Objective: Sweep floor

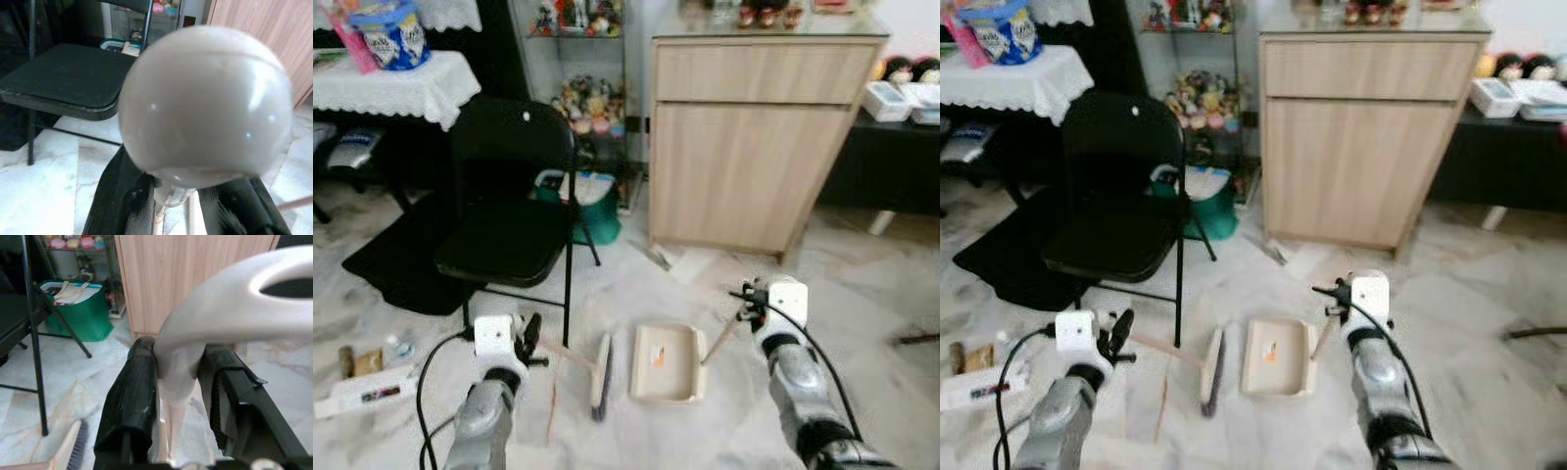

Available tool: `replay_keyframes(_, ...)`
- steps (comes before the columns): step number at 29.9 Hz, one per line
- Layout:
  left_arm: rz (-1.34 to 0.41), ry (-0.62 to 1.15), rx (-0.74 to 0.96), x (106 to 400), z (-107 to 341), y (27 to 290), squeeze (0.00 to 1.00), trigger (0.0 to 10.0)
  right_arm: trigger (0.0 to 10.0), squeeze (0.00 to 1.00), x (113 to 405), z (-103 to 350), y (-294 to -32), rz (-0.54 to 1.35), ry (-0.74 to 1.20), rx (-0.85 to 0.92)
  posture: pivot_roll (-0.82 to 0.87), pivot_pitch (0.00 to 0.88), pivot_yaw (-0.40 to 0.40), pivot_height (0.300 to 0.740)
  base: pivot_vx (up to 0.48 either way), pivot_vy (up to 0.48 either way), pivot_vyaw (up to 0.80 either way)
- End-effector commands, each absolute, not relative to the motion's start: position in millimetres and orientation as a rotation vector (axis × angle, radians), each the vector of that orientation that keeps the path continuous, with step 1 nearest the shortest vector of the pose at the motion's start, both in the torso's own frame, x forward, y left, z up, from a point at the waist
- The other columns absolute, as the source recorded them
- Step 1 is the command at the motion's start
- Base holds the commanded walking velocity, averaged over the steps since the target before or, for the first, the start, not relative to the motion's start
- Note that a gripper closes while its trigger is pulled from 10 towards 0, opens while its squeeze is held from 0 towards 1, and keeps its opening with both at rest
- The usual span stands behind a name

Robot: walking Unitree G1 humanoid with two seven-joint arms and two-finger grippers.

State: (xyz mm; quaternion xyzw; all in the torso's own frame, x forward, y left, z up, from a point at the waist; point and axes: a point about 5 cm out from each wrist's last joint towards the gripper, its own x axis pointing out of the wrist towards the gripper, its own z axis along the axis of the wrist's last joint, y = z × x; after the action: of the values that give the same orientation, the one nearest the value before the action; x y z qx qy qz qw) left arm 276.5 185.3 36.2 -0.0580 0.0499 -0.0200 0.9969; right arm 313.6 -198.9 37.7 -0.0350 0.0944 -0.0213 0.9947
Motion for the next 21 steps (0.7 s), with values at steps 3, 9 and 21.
replay_keyframes(3,-0.008,0.063,-0.111,279.5,44.9,194.6,0.00,10.0,10.0,0.00,314.1,37.7,-198.7,-0.042,0.193,-0.059,-0.09,0.026,0.070,0.740,-0.291,0.000,0.00)
replay_keyframes(9,0.037,0.055,-0.087,281.2,47.9,199.8,0.00,10.0,10.0,0.00,316.6,40.6,-196.2,-0.037,0.180,-0.045,-0.09,0.021,0.069,0.740,0.000,0.000,0.00)
replay_keyframes(21,0.127,0.032,-0.091,285.3,52.2,206.4,0.00,10.0,10.0,0.00,317.4,42.5,-191.5,-0.010,0.159,-0.042,-0.09,0.000,0.069,0.740,0.000,0.000,0.57)
